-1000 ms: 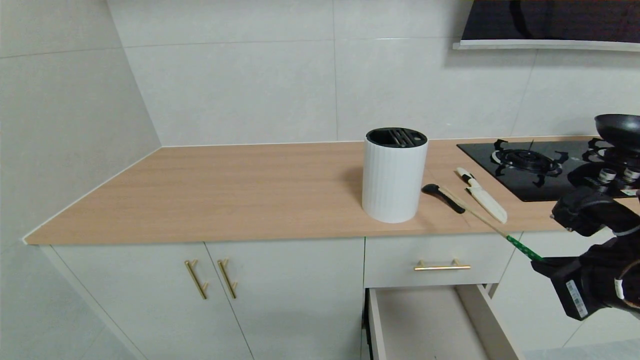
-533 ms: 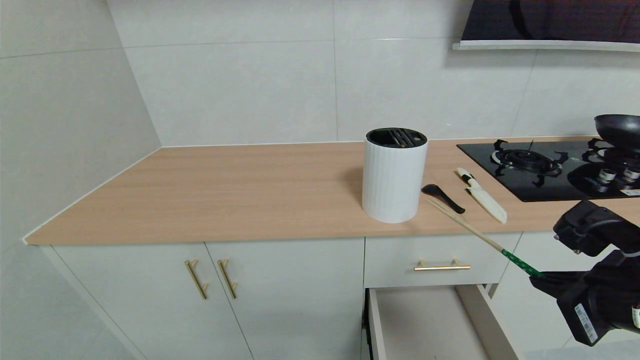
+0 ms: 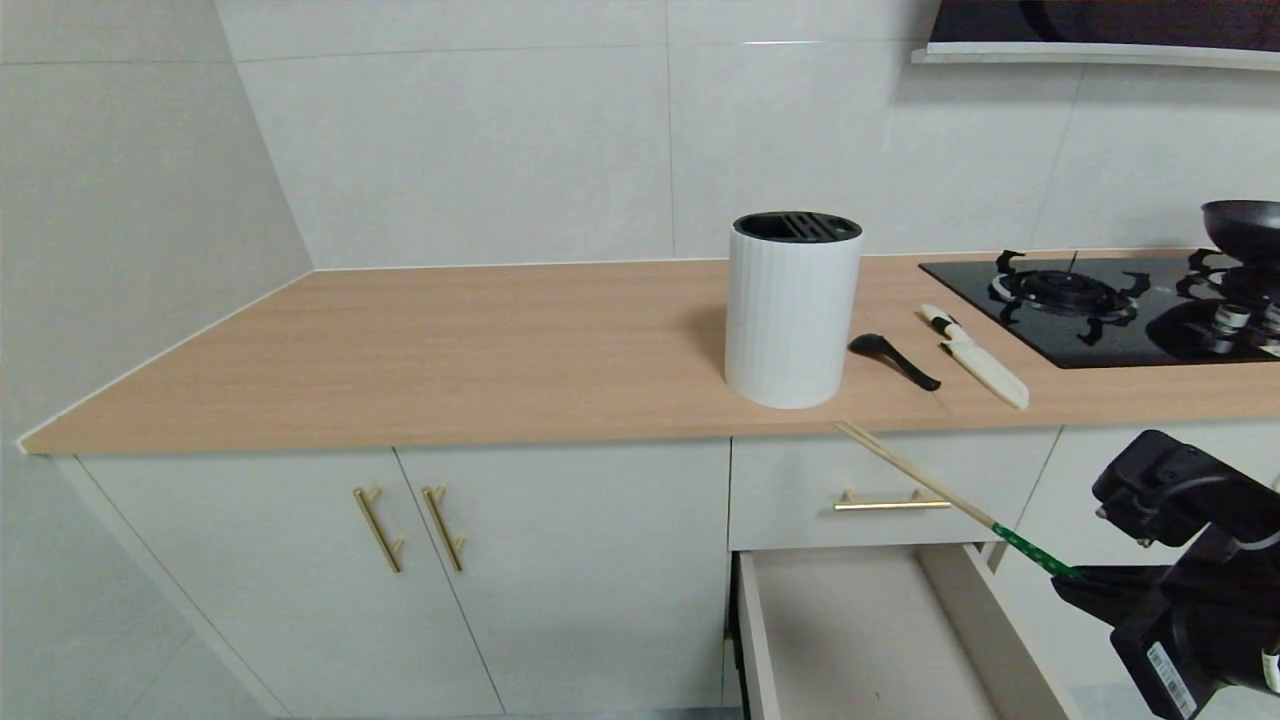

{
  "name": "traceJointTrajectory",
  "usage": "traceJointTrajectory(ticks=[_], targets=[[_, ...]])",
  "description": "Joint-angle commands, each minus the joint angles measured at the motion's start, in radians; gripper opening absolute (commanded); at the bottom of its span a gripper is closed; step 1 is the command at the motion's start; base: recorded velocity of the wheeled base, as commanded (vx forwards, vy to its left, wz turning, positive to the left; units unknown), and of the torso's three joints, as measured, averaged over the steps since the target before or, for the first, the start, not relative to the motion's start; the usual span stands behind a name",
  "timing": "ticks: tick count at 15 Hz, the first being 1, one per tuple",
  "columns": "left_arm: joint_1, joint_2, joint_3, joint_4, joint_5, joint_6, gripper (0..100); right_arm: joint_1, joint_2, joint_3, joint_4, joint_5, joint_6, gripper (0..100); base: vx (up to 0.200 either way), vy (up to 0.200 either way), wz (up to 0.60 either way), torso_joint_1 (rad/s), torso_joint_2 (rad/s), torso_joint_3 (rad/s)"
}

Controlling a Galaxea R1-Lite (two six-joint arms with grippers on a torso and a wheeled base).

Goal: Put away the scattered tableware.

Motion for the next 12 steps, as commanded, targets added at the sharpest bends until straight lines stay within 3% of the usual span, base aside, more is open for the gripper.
traceJointTrajectory(ticks=[1, 12], targets=[[0.001, 0.000, 0.000, 0.000, 0.001, 0.000, 100, 0.010, 0.005, 0.004, 0.000, 0.000, -0.002, 0, 0.000, 0.000, 0.00, -0.198, 0.49, 0.271], [0.000, 0.000, 0.000, 0.000, 0.001, 0.000, 100, 0.028, 0.039, 0.024, -0.008, 0.003, -0.002, 0, 0.000, 0.000, 0.00, -0.179, 0.47, 0.289]])
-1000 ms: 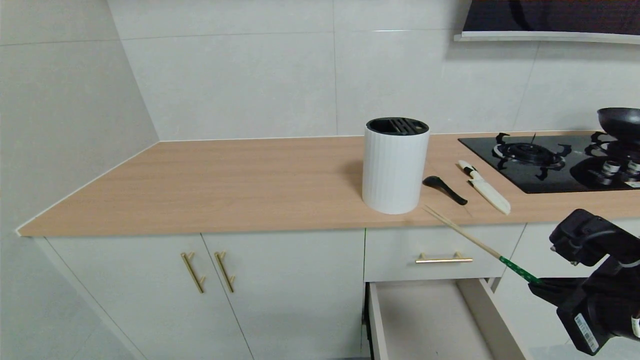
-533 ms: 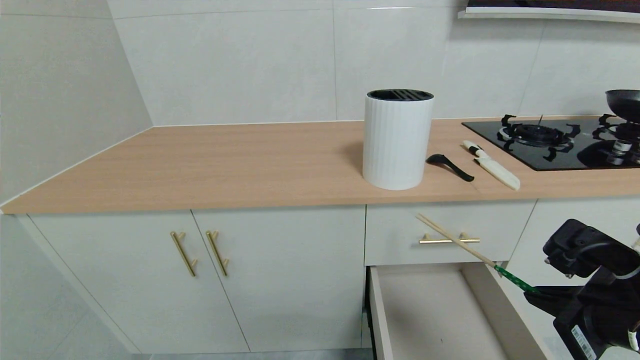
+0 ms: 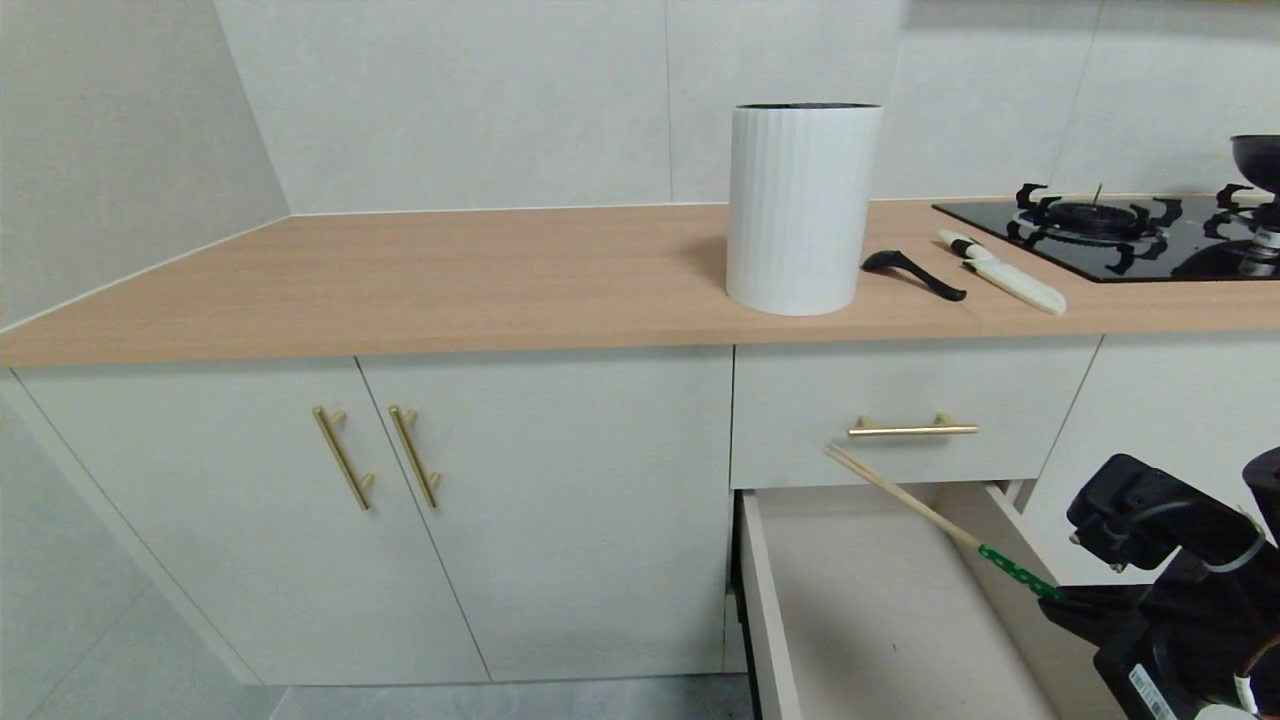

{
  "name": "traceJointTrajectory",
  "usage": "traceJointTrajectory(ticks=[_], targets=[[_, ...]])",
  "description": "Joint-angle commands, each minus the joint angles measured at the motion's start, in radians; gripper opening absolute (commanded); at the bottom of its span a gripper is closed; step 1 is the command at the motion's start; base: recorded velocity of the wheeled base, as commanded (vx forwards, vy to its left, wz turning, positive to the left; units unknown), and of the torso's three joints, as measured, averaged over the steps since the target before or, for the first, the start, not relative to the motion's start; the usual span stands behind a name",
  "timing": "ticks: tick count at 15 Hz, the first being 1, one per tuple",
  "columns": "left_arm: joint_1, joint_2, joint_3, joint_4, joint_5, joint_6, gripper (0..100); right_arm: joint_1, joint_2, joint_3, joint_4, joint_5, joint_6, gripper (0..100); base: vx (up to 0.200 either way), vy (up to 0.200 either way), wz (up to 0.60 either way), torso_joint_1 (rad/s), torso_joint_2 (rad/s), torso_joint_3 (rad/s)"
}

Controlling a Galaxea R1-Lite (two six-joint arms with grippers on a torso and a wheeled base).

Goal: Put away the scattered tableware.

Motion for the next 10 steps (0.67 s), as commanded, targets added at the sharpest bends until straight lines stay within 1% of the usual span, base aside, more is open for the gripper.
traceJointTrajectory(ticks=[1, 4, 5, 10], targets=[[0.001, 0.000, 0.000, 0.000, 0.001, 0.000, 100, 0.001, 0.011, 0.002, 0.001, 0.001, 0.000, 0, 0.000, 0.000, 0.00, -0.139, 0.46, 0.315], [0.000, 0.000, 0.000, 0.000, 0.001, 0.000, 100, 0.001, 0.020, 0.002, 0.001, 0.004, 0.000, 0, 0.000, 0.000, 0.00, -0.116, 0.42, 0.305], [0.000, 0.000, 0.000, 0.000, 0.001, 0.000, 100, 0.001, 0.026, 0.002, 0.001, 0.004, 0.000, 0, 0.000, 0.000, 0.00, -0.051, 0.22, 0.154], [0.001, 0.000, 0.000, 0.000, 0.001, 0.000, 100, 0.001, 0.055, 0.000, -0.002, 0.010, 0.003, 0, 0.000, 0.000, 0.00, -0.009, 0.04, 0.024]])
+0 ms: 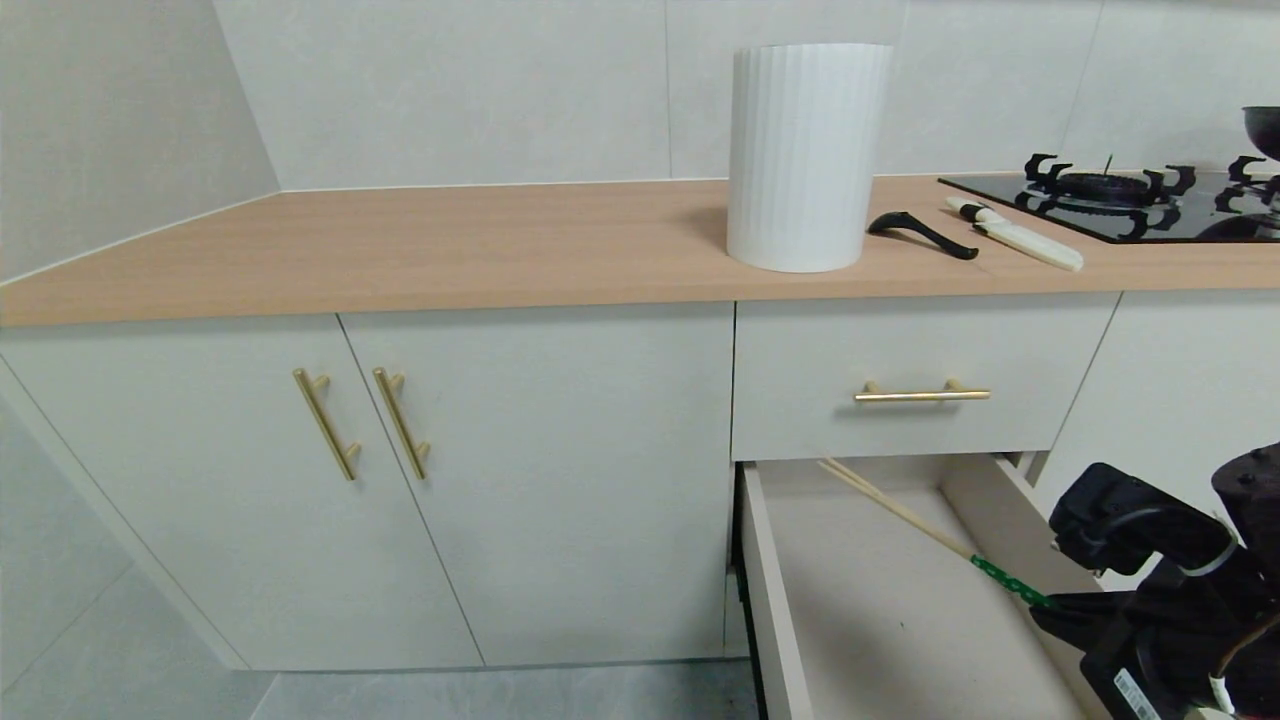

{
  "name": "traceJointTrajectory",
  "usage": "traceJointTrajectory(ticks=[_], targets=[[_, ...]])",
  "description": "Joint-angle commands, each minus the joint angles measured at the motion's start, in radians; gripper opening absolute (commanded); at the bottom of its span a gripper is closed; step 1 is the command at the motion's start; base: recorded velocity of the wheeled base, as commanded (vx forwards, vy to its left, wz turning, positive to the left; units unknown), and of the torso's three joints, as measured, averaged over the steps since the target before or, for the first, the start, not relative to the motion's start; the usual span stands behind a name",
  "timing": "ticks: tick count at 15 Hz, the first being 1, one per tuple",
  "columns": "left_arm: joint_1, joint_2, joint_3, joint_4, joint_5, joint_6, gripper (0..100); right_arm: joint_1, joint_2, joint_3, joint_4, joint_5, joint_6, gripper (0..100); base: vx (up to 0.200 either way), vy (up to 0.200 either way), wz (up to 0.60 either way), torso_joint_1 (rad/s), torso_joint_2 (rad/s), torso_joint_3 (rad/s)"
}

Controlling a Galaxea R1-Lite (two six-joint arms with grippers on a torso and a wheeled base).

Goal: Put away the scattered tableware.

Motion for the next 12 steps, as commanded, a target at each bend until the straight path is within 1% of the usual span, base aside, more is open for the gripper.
traceJointTrajectory(ticks=[1, 4, 5, 6, 7, 8, 9, 10, 12], targets=[[0.001, 0.000, 0.000, 0.000, 0.001, 0.000, 100, 0.000, 0.055, -0.003, -0.003, 0.007, 0.001, 0, 0.000, 0.000, 0.00, 0.000, 0.00, 0.000], [0.001, 0.000, 0.000, 0.000, 0.001, 0.000, 100, 0.002, 0.154, -0.008, -0.005, 0.009, 0.004, 0, 0.000, 0.000, 0.00, 0.000, 0.00, 0.000], [0.001, 0.000, 0.000, 0.000, 0.001, 0.000, 100, 0.002, 0.210, -0.032, -0.009, 0.015, 0.020, 0, 0.000, 0.000, 0.00, 0.000, 0.00, 0.000], [0.000, 0.000, 0.000, 0.000, 0.001, 0.000, 100, 0.002, 0.242, -0.051, -0.009, 0.039, 0.057, 0, 0.000, 0.000, 0.00, 0.000, 0.00, 0.000], [0.001, 0.000, 0.000, 0.000, 0.001, 0.000, 100, 0.002, 0.292, -0.084, -0.011, 0.119, 0.145, 0, 0.000, 0.000, 0.00, 0.000, 0.00, 0.000], [0.000, 0.000, 0.000, 0.000, 0.001, 0.000, 100, 0.000, 0.326, -0.110, -0.011, 0.165, 0.189, 0, 0.000, 0.000, 0.00, 0.000, 0.00, 0.000], [0.000, 0.000, 0.000, 0.000, 0.001, 0.000, 100, -0.007, 0.388, -0.149, -0.011, 0.205, 0.261, 0, 0.000, 0.000, 0.00, 0.000, 0.00, 0.000], [0.000, 0.000, 0.000, 0.000, 0.001, 0.000, 100, -0.024, 0.450, -0.178, -0.012, 0.208, 0.313, 0, 0.000, 0.000, 0.00, 0.000, 0.00, 0.000], [0.001, 0.000, 0.000, 0.000, 0.001, 0.000, 100, -0.069, 0.562, -0.227, -0.016, 0.208, 0.346, 0, 0.000, 0.000, 0.00, 0.000, 0.00, 0.000]])
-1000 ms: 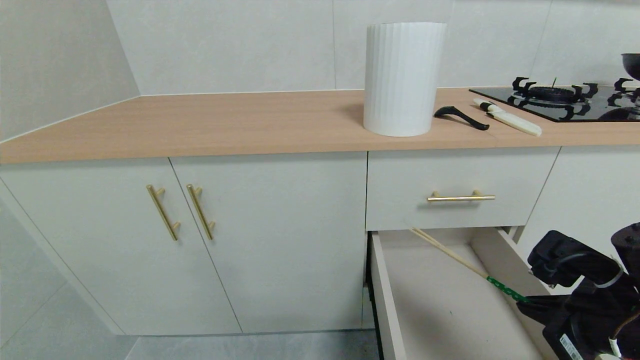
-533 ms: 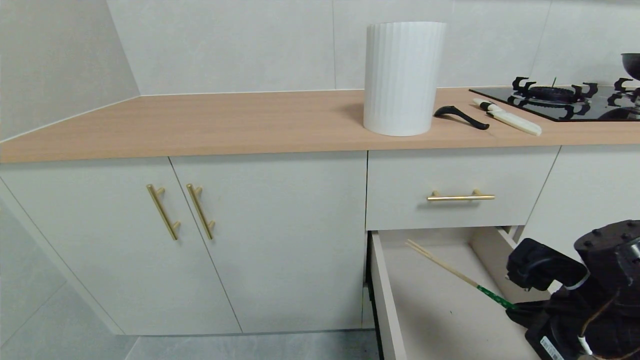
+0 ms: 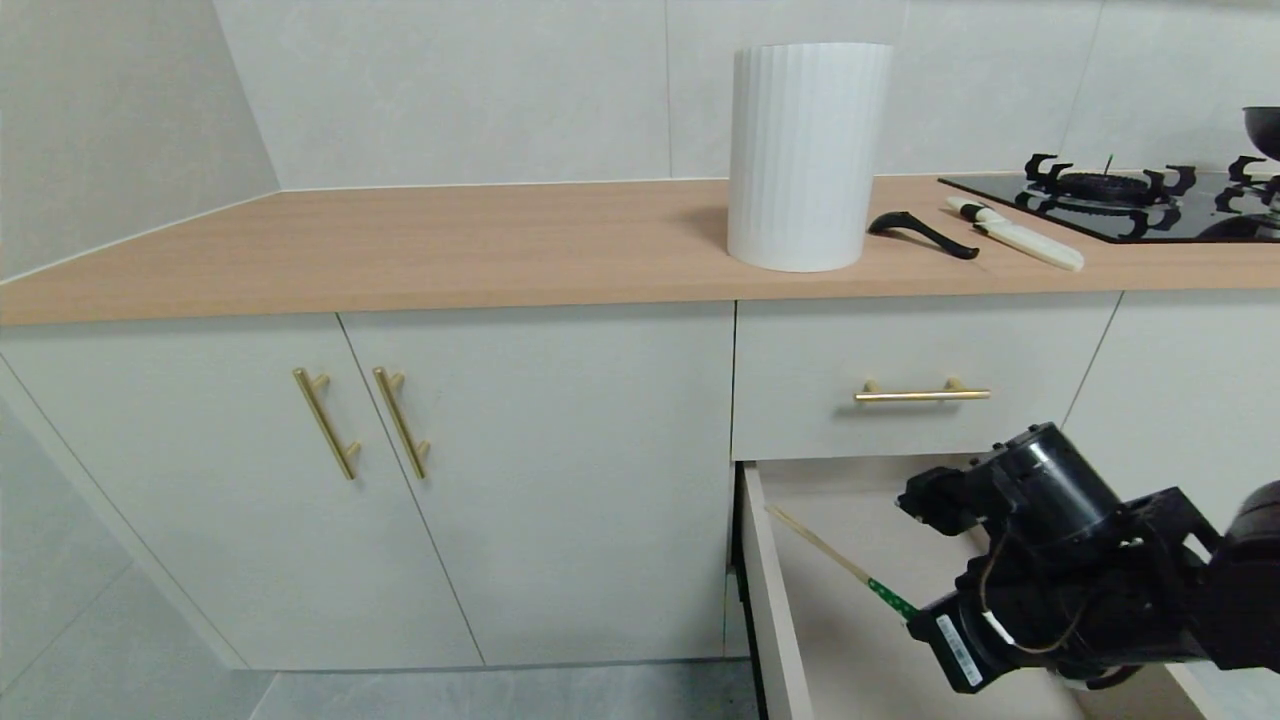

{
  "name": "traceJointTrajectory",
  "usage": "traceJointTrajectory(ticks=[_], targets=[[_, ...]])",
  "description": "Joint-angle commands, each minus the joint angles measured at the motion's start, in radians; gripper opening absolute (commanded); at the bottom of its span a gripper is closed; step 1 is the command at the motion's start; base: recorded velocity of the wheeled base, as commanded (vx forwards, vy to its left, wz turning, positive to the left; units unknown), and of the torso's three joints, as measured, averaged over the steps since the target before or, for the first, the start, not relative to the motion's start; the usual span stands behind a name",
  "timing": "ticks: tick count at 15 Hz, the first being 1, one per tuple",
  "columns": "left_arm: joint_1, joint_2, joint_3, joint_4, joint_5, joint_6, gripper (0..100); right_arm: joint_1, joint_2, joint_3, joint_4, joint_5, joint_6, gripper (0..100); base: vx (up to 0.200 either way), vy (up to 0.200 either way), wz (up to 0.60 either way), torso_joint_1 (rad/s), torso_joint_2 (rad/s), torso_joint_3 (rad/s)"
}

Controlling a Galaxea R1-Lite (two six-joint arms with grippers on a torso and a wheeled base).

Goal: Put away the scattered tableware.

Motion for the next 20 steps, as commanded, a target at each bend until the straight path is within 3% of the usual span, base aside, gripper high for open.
traceJointTrajectory(ticks=[1, 3, 6, 10, 20], targets=[[0.000, 0.000, 0.000, 0.000, 0.001, 0.000, 100, -0.058, 0.184, -0.066, -0.015, 0.003, 0.037, 0, 0.000, 0.000, 0.00, 0.000, 0.00, 0.000], [0.000, 0.000, 0.000, 0.000, 0.001, 0.000, 100, -0.103, 0.187, -0.047, -0.095, 0.003, 0.057, 0, 0.000, 0.000, 0.00, 0.000, 0.00, 0.000], [0.000, 0.000, 0.000, 0.000, 0.001, 0.000, 100, -0.107, 0.180, -0.044, -0.096, 0.006, 0.057, 0, 0.000, 0.000, 0.00, 0.000, 0.00, 0.000], [0.000, 0.000, 0.000, 0.000, 0.001, 0.000, 100, -0.113, 0.348, -0.047, -0.307, -0.014, 0.120, 0, 0.000, 0.000, 0.00, 0.000, 0.00, 0.000], [0.001, 0.000, 0.000, 0.000, 0.002, 0.000, 100, -0.110, 0.640, -0.053, -0.546, -0.077, 0.141, 0, 0.000, 0.000, 0.00, 0.000, 0.00, 0.000]])
